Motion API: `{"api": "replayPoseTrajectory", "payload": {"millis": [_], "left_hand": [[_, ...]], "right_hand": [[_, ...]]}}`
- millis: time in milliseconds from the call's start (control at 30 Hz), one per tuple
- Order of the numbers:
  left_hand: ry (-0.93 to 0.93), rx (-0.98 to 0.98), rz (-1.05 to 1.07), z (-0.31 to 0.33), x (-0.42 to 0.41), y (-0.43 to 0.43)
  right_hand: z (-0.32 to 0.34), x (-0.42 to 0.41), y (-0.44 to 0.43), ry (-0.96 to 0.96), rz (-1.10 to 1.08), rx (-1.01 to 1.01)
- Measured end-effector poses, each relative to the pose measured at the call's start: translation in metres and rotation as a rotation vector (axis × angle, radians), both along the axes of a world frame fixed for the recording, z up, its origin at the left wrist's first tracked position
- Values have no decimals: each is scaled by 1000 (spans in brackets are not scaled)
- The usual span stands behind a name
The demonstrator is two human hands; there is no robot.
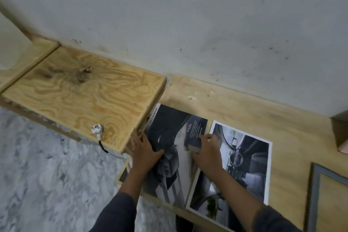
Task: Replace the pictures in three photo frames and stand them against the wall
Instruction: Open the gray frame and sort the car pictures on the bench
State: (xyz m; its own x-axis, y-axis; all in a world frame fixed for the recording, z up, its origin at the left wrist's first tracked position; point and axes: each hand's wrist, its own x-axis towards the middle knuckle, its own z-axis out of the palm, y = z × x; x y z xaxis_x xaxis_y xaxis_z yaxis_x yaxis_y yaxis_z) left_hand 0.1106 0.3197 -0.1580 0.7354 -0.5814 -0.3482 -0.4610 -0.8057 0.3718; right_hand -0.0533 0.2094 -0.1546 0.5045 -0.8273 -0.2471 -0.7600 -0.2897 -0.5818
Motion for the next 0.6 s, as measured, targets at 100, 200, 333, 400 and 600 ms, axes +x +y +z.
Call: {"api": "replayPoseTrajectory", "payload": {"millis": [100, 200, 333, 400, 600], "left_hand": [[-71, -194, -9, 5, -21, -17], [94, -366, -124, 10, -64, -42], [208, -269, -429, 0, -130, -63], [253, -203, -406, -6, -149, -66], [379, -433, -24, -5, -156, -77]], "right_hand": [[11, -28, -21, -78, -174, -33], [14, -87, -48, 90, -416, -16], [11, -155, -50, 241, -576, 179], [7, -165, -43, 200, -557, 271], [7, -176, -37, -8, -680, 303]]}}
